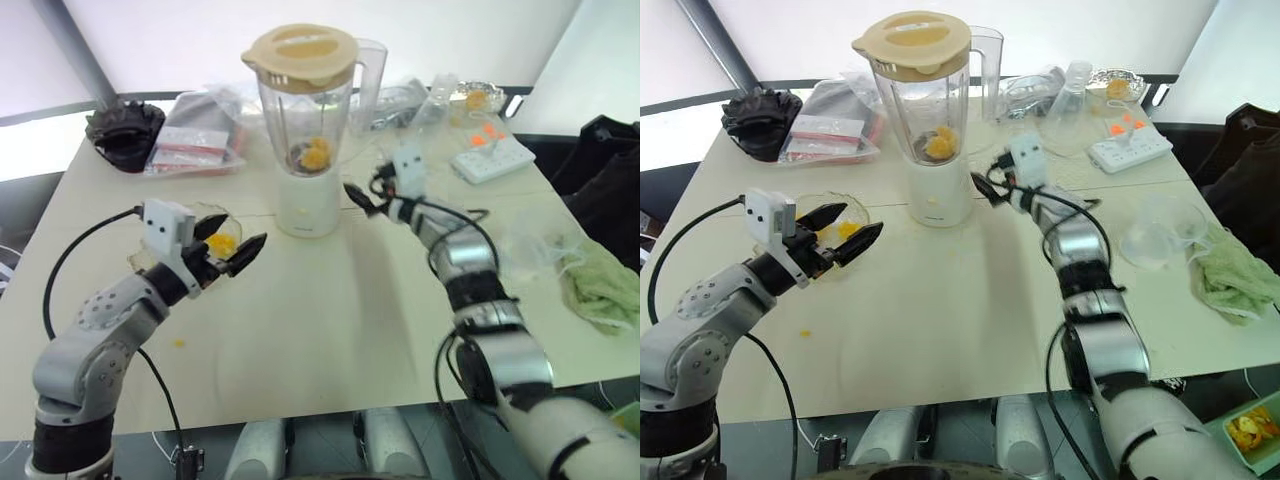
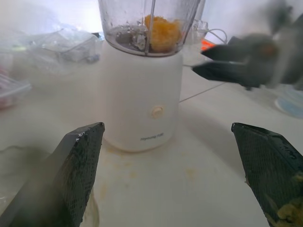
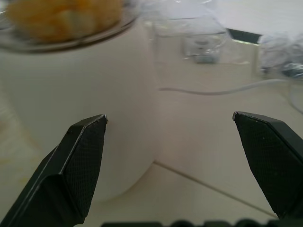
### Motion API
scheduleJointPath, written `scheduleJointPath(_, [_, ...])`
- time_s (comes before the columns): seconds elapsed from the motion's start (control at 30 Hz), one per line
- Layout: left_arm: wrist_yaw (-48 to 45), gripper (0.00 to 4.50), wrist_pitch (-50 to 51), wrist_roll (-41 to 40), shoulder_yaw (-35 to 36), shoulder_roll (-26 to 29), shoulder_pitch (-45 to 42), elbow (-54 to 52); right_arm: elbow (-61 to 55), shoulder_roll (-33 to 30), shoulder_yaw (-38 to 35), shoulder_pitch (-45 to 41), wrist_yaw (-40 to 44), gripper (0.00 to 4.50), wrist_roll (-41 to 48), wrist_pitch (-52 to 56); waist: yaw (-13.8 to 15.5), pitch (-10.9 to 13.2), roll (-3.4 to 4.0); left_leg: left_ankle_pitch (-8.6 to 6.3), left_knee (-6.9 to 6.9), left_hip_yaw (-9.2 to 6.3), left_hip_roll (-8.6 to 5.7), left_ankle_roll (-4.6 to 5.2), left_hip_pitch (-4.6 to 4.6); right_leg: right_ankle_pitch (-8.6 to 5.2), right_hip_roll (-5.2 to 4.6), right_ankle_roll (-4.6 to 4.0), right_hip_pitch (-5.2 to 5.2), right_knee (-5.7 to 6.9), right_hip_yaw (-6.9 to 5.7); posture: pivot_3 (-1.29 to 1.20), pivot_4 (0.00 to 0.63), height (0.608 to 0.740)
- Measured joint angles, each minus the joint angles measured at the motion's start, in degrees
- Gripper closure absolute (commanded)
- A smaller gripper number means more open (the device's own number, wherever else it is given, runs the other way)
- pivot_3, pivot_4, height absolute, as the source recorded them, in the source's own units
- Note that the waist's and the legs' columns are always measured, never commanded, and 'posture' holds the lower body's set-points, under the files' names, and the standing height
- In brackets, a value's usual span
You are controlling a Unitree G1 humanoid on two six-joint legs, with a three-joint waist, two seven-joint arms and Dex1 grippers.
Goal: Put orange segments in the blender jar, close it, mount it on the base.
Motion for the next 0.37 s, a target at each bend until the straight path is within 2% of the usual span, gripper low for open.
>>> scheduleJointPath(0.13, [-0.98, 0.00, 1.04, -1.29, 2.59, 3.18, -0.36, 0.87, -17.24, -8.23, -1.03, 7.29, 7.11, 0.06, 5.98, 9.10, -0.25, 0.00, -0.01, -0.01, 0.00, 0.01, 0.01, 0.01, 0.21, -0.02, 0.02, 0.00, 0.22, -0.03, -0.01, 0.00, 0.150, 0.740])
scheduleJointPath(0.23, [-2.22, 0.00, 1.71, -2.20, 4.39, 5.38, -0.31, 1.68, -24.53, -14.28, -4.65, 8.82, 11.11, 0.06, 11.78, 15.27, -0.20, 0.01, -0.02, -0.01, -0.02, 0.03, 0.02, 0.02, 0.23, -0.03, 0.03, 0.01, 0.26, -0.05, -0.03, 0.00, 0.150, 0.740])
scheduleJointPath(0.37, [-3.64, 0.00, 1.99, -2.88, 5.79, 6.49, -0.04, 2.31, -28.41, -19.73, -10.25, 10.57, 14.83, 0.06, 19.27, 22.39, 0.01, 0.01, -0.07, -0.01, 0.00, 0.06, 0.03, 0.02, 0.36, -0.04, 0.02, 0.00, 0.49, -0.14, -0.11, 0.00, 0.150, 0.740])
